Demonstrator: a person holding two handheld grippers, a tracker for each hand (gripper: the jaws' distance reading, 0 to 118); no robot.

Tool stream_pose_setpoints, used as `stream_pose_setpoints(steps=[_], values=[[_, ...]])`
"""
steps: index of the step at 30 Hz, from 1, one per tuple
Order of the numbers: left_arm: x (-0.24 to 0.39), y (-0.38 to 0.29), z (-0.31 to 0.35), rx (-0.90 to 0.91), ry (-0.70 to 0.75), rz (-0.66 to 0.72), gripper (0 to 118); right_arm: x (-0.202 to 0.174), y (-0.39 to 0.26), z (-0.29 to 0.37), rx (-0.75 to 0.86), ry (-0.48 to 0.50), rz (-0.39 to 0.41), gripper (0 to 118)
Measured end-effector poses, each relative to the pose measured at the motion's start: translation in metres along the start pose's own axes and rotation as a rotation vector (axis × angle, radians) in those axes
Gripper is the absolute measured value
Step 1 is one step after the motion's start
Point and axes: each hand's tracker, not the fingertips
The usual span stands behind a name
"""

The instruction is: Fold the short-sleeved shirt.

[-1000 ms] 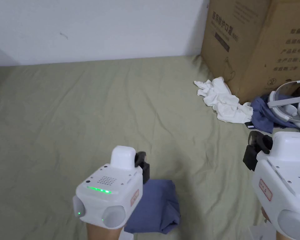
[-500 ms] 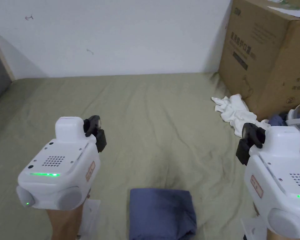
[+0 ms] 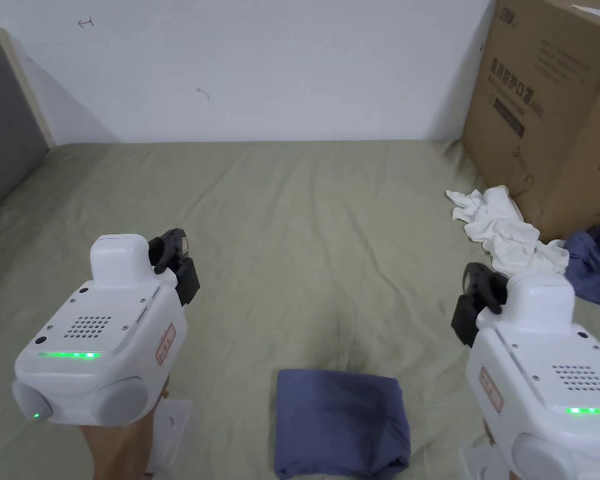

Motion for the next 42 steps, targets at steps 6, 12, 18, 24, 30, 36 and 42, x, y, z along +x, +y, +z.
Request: stream_pose_setpoints(steps=[6,12,18,24,30,36,42], values=[[-0.009,-0.013,0.0,-0.045,0.004,0.038,5,-0.016,-0.074,-0.034,-0.15,0.053,0.012,4],[-0.026,-0.029,-0.002,-0.109,0.032,0.088,5,-0.036,-0.143,-0.051,-0.321,0.117,0.038,4],[-0.042,-0.055,-0.003,-0.221,0.049,0.172,5,-0.05,-0.19,-0.069,-0.431,0.147,0.067,4],[-0.05,-0.088,-0.013,-0.4,0.003,0.305,8,-0.042,-0.235,-0.081,-0.53,0.118,0.045,4],[-0.039,-0.123,-0.037,-0.654,-0.11,0.437,87,-0.042,-0.23,-0.078,-0.52,0.116,0.03,4],[-0.012,-0.16,-0.068,-0.827,-0.244,0.574,114,-0.04,-0.227,-0.078,-0.527,0.124,0.016,4],[-0.001,-0.189,-0.1,-0.955,-0.312,0.591,115,-0.037,-0.226,-0.078,-0.534,0.137,0.021,4]])
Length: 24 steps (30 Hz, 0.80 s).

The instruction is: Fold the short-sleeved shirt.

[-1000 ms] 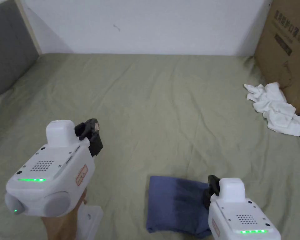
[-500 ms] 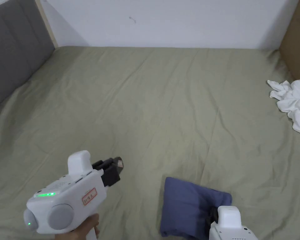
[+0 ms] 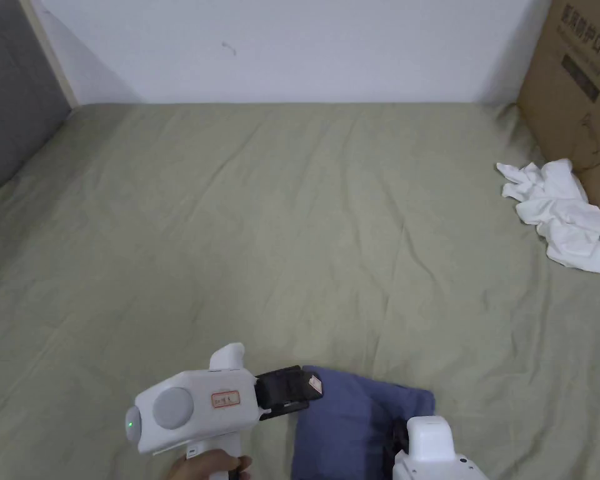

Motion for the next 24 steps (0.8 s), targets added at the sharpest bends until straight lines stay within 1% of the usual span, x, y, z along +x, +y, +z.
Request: stream_pose_setpoints(steps=[3,5,7,8,9,10,13,16,18,21,24], values=[[-0.007,0.005,-0.02,-0.136,-0.021,-0.016,115,0.001,0.001,0.0,-0.002,0.005,0.002,4],[-0.011,0.005,-0.031,-0.188,-0.032,-0.029,113,0.001,0.001,0.0,-0.004,0.007,0.002,4],[-0.012,0.002,-0.037,-0.188,-0.011,-0.049,95,0.002,0.001,0.0,-0.004,0.009,0.002,4],[-0.012,0.001,-0.041,-0.206,-0.01,-0.078,81,0.002,0.001,0.0,-0.003,0.009,0.002,4],[-0.012,-0.001,-0.042,-0.204,-0.041,-0.076,63,0.002,0.001,-0.001,-0.004,0.01,0.002,4],[-0.012,-0.002,-0.042,-0.197,-0.05,-0.06,54,0.002,0.001,-0.001,-0.005,0.01,0.002,4],[-0.017,-0.001,-0.046,-0.199,-0.046,-0.02,41,0.002,0.003,0.0,-0.011,0.013,-0.006,4],[-0.018,-0.002,-0.041,-0.197,-0.052,-0.011,34,0.003,0.01,0.004,-0.018,0.022,-0.03,4],[-0.013,0.0,-0.033,-0.176,-0.047,-0.05,32,0.005,0.019,0.012,-0.003,0.029,-0.048,4],[-0.008,0.008,-0.022,-0.167,-0.063,-0.094,31,0.008,0.039,0.028,0.074,0.022,-0.054,4],[-0.009,0.028,-0.002,-0.15,-0.049,-0.148,31,0.009,0.066,0.043,0.156,0.002,-0.034,4]])
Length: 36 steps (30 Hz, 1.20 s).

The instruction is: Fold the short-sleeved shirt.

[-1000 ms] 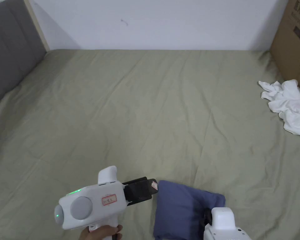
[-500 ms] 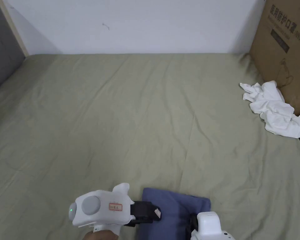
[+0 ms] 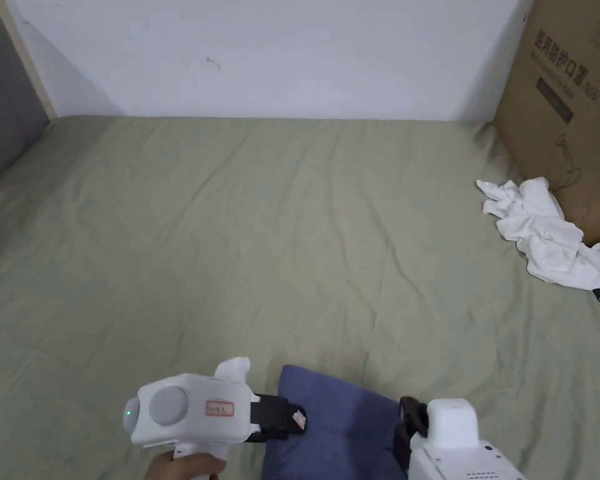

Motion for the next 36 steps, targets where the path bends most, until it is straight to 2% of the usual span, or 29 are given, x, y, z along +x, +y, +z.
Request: stream_pose_setpoints(steps=[5,10,19,22,26,27,28,29,30,33,36], values=[[-0.039,0.034,0.061,0.042,0.113,-0.053,31,-0.006,0.041,0.008,0.094,-0.015,0.023,4],[-0.098,0.064,0.14,0.098,0.262,-0.035,31,-0.024,0.066,0.002,0.142,-0.011,0.035,4],[-0.208,0.089,0.267,0.188,0.524,0.097,31,-0.065,0.089,-0.027,0.155,0.053,0.061,4],[-0.233,0.092,0.293,0.208,0.592,0.15,31,-0.076,0.093,-0.035,0.153,0.066,0.067,4],[-0.251,0.094,0.297,0.199,0.61,0.229,32,-0.083,0.095,-0.042,0.144,0.07,0.084,4],[-0.251,0.094,0.293,0.201,0.615,0.228,40,-0.083,0.095,-0.042,0.141,0.07,0.085,4],[-0.249,0.094,0.289,0.194,0.658,0.218,55,-0.084,0.095,-0.042,0.139,0.069,0.086,4],[-0.246,0.094,0.285,0.189,0.71,0.2,75,-0.083,0.096,-0.041,0.138,0.068,0.088,4],[-0.246,0.097,0.283,0.168,0.762,0.186,91,-0.083,0.096,-0.041,0.138,0.067,0.09,4],[-0.232,0.094,0.282,0.198,0.768,0.171,96,-0.078,0.1,-0.034,0.143,0.067,0.092,4],[-0.21,0.094,0.291,0.266,0.751,0.183,97,-0.072,0.107,-0.023,0.166,0.065,0.083,4]])
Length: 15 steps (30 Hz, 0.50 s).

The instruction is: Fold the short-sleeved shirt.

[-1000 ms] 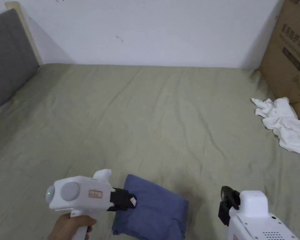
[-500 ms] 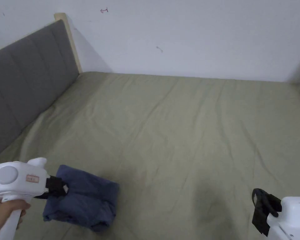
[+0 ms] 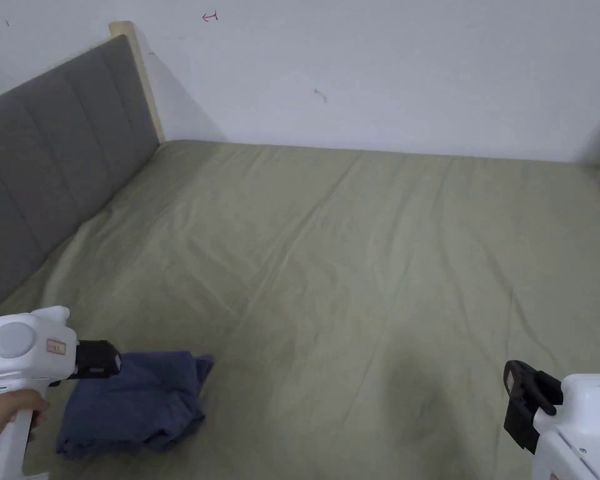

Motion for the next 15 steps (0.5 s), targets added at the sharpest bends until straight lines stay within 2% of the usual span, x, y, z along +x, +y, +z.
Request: stream_pose_setpoints(steps=[3,6,7,15], values=[[0.018,-0.001,0.036,0.116,-0.079,0.017,100,0.008,0.014,0.015,0.037,-0.009,0.002,4],[0.043,-0.004,0.077,0.258,-0.154,-0.008,116,0.014,0.031,0.033,0.078,-0.029,0.004,4],[0.053,-0.006,0.093,0.308,-0.167,-0.021,118,0.019,0.037,0.04,0.094,-0.034,0.007,4],[0.133,-0.031,0.199,0.686,-0.235,-0.142,118,0.037,0.088,0.096,0.223,-0.133,0.045,4]])
